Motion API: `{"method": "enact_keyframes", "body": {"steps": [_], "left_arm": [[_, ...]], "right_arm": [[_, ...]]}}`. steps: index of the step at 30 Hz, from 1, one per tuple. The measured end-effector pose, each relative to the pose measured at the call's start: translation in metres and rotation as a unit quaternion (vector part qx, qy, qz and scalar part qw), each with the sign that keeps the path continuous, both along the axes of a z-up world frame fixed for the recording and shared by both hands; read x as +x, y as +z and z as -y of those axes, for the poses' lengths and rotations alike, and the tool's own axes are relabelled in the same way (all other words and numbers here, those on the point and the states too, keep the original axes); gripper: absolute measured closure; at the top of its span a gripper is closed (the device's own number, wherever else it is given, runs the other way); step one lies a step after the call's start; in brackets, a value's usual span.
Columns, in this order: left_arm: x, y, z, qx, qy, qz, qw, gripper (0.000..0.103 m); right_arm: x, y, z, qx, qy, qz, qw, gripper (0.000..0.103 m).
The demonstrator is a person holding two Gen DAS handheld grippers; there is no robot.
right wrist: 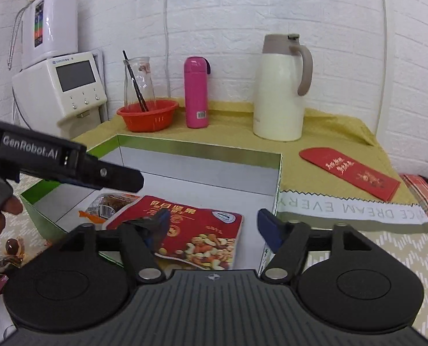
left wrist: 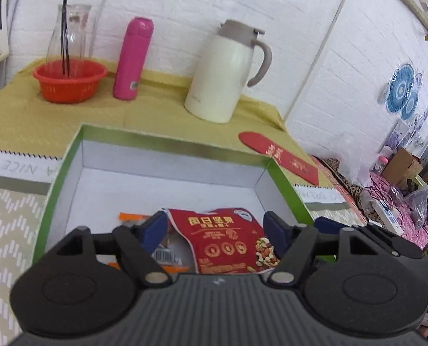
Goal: Organize snacks
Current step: 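Lower the red nut bag into the green box and open the right gripper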
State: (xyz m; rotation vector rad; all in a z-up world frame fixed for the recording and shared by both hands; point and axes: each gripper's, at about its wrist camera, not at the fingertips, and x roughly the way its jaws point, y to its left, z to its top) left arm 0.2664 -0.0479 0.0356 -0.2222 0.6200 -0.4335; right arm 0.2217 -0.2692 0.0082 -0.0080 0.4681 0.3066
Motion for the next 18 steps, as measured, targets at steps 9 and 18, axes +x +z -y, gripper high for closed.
{"method": "enact_keyframes", "body": {"steps": [9,18], "left_arm": [[-0.040,0.024,0.003,0.060,0.036,0.070,0.9951,0.000],[-0.098,0.051,-0.002,0.064,0.043,0.103,0.9917,0.000]], "right_arm": [[-0.021,0.013,-0.001,-0.022,-0.004,0.009,1.000,0.000],[-0.079,0.045,0.008,-0.031,-0.007,0.045,0.999,0.000]]}}
